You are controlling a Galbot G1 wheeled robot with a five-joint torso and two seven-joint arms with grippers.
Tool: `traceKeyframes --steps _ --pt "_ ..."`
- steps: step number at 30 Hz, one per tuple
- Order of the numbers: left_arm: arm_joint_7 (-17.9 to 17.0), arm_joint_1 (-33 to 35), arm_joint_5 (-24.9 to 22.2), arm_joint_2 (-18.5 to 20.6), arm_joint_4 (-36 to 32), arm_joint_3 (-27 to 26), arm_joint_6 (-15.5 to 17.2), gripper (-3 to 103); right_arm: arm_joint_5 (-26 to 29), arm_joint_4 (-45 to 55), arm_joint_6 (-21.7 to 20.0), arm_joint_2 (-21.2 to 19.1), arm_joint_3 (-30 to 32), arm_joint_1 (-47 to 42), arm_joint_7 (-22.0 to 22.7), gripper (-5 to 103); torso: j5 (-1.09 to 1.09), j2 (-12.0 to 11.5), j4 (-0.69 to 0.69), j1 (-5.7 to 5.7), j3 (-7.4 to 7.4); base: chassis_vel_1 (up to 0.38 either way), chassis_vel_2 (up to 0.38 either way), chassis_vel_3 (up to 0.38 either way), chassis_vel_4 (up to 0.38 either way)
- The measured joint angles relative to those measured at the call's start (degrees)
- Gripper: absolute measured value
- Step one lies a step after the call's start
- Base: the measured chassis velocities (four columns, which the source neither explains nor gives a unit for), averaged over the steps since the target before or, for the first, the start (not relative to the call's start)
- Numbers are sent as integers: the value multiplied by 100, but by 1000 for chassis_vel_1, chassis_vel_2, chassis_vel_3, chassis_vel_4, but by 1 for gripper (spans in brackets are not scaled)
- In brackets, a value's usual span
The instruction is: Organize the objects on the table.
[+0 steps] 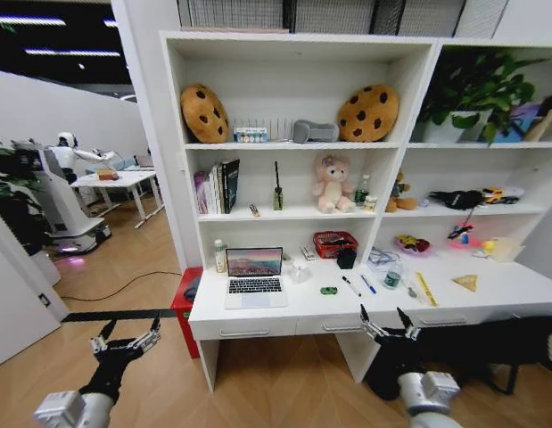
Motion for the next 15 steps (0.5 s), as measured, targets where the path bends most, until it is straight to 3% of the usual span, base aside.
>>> traceKeyframes --steps 2,4,7,9,11,12,15 --pt "7 0 1 0 2 -11 -19 100 0 15 28 10 -3 -12 -16 100 2 -3 4 1 0 -321 339 332 -325" --pt "5 -1 1 10 7 -21 -20 100 -2 19 45 13 -5 -20 -21 100 -7 -4 -3 1 -1 -323 303 313 -315" --pt "42 12 73 34 8 -54 -25 100 -11 20 147 15 -15 -24 -39 100 6 -5 2 -1 -1 -321 322 289 -310" --pt "109 21 150 58 24 -76 -68 100 -77 65 208 20 -19 -56 -60 100 -6 -6 0 -1 -2 -291 264 289 -267" --pt "139 22 162 72 27 -80 -93 100 -113 91 213 23 -19 -76 -68 100 -4 -7 -2 1 -2 -231 231 300 -248" --pt "194 22 163 94 29 -89 -128 100 -153 132 208 25 -18 -110 -77 100 3 -9 1 3 -2 -129 209 172 -248" --pt "292 19 169 171 29 -95 -139 100 -189 217 132 21 -6 -172 -88 100 -3 -10 0 1 -3 -122 113 79 -90"
